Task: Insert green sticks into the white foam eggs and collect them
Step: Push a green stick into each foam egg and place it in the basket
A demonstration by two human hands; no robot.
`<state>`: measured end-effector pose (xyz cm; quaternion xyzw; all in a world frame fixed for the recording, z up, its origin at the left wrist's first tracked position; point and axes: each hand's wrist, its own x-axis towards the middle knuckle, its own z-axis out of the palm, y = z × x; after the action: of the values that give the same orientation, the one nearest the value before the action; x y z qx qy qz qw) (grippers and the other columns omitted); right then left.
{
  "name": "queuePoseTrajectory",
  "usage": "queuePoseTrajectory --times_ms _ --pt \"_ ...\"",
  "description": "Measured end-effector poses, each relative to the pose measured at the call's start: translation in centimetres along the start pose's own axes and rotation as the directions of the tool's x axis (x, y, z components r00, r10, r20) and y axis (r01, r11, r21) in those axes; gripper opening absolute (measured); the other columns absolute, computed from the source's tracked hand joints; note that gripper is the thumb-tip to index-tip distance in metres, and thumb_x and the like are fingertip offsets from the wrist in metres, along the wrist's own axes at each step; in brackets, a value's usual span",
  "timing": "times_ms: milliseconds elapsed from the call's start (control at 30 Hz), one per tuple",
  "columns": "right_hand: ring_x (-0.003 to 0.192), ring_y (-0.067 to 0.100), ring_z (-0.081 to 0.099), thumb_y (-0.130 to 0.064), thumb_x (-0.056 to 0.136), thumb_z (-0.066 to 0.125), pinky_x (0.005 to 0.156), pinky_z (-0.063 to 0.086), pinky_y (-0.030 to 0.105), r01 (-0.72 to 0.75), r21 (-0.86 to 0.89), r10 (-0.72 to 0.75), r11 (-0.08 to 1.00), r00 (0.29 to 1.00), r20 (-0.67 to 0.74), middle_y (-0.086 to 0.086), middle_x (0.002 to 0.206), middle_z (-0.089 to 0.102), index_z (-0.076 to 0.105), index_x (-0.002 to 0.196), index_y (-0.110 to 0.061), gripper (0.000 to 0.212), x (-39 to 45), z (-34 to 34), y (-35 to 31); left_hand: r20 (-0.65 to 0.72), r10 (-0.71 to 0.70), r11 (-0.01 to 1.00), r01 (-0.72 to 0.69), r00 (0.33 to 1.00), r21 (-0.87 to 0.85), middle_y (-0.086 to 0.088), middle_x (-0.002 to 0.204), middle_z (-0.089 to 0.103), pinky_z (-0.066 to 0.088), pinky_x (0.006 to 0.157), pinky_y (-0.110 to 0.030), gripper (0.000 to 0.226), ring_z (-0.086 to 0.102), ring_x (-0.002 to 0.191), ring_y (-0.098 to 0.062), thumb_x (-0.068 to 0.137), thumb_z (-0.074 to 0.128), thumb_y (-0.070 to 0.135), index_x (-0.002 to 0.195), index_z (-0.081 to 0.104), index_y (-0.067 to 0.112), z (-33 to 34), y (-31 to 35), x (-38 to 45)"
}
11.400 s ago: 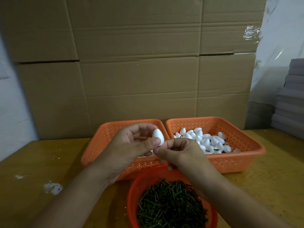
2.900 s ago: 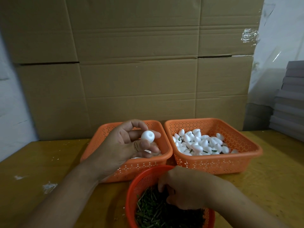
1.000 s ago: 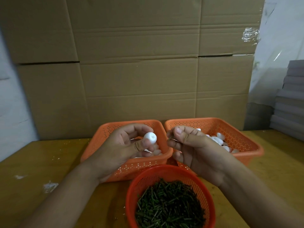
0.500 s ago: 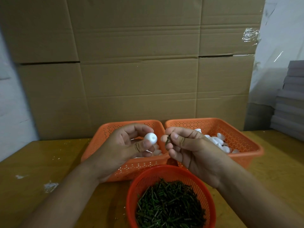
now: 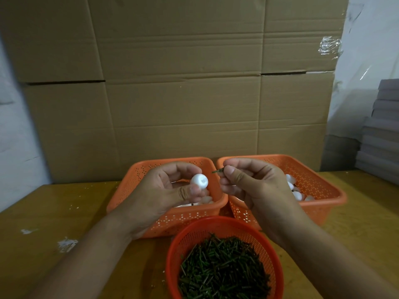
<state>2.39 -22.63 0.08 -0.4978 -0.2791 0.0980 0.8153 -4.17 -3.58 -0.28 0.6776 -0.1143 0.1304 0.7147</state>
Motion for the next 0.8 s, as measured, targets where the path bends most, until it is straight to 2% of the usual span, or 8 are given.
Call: queuePoseTrajectory --times_ms 167,400,567,800 --pt "0.062 0.012 0.070 0.003 0.086 0.066 0.059 0.055 0.018 0.056 -0.138 -0.059 0.989 0.998 -0.023 0.011 0.072 0.075 0.072 0.088 -0.001 0.008 -0.2 0.2 0.0 -0.048 0.012 0.999 -0.010 0.999 0.054 -0.005 0.101 0.073 0.060 0.073 -0.031 0.044 0.072 0.084 -0.023 0.056 0.097 0.031 0.092 0.076 0.020 -0.2 0.0 0.1" --pt "0.062 0.012 0.069 0.001 0.089 0.066 0.059 0.054 0.020 0.103 -0.269 -0.101 0.958 0.995 0.023 0.008 0.070 0.074 0.074 0.088 0.000 0.007 -0.3 0.3 0.2 -0.042 0.019 0.995 -0.015 0.999 0.096 -0.005 0.100 0.073 0.060 0.078 -0.040 0.048 0.071 0.086 -0.026 0.053 0.098 0.035 0.092 0.075 0.020 -0.3 -0.1 0.1" --pt "0.061 0.017 0.065 -0.002 0.090 0.067 0.056 0.052 0.024 0.185 -0.427 -0.162 0.885 0.983 0.090 0.008 0.069 0.072 0.075 0.084 -0.007 0.012 -0.4 0.2 0.6 -0.019 0.046 0.989 -0.043 0.999 0.139 -0.007 0.098 0.074 0.058 0.072 -0.031 0.033 0.073 0.085 -0.024 0.064 0.091 0.018 0.092 0.074 0.017 0.0 -0.2 0.0" --pt "0.051 0.004 0.058 -0.008 0.089 0.071 0.053 0.047 0.020 0.262 -0.554 -0.244 0.790 0.964 0.107 0.000 0.063 0.069 0.074 0.077 -0.018 0.016 -0.3 0.0 1.0 0.000 0.065 0.988 -0.064 0.998 0.137 -0.006 0.094 0.075 0.058 0.069 -0.025 0.029 0.075 0.081 -0.022 0.066 0.088 0.014 0.091 0.074 0.018 0.3 -0.1 -0.1"
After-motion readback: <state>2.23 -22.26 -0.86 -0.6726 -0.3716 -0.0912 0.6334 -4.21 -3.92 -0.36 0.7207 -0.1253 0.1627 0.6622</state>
